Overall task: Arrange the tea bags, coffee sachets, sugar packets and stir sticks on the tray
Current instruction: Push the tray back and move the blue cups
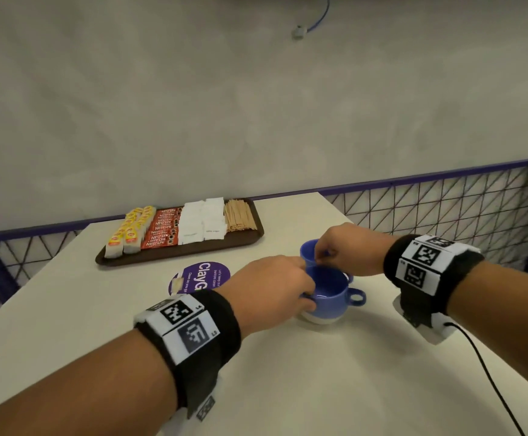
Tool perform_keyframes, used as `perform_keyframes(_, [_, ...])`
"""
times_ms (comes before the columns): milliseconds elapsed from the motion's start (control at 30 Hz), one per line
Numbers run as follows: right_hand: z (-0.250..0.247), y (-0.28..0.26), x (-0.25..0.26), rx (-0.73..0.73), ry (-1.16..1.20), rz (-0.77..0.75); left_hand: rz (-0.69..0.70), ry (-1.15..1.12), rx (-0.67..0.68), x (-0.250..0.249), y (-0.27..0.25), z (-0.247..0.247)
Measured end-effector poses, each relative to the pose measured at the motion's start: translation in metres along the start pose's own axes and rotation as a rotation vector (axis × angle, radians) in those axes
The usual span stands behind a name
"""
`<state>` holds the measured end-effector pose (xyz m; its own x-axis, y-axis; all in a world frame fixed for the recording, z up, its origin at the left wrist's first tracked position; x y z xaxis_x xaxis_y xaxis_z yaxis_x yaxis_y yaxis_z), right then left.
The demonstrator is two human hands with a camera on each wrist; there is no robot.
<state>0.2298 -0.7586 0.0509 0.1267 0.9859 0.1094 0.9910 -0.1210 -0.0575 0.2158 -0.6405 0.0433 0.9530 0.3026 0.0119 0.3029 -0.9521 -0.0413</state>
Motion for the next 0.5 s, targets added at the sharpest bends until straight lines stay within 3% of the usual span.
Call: perform_keyframes(500, [-0.013,0.145,-0.043,0.076,-0.117,0.136,-0.16,-0.144,-0.174,0.128,0.072,-0.002])
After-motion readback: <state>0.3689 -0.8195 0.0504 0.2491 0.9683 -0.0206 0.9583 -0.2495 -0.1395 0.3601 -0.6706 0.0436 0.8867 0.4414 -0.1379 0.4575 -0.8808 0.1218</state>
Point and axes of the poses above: each hand's wrist, its own y-axis towards the middle knuckle, its own z-axis out of the palm, x = y × z, the point moved 9 cm from there along y, towards the middle knuckle, and after that the axes turned 1 degree about -y, right-handed, at the moved point
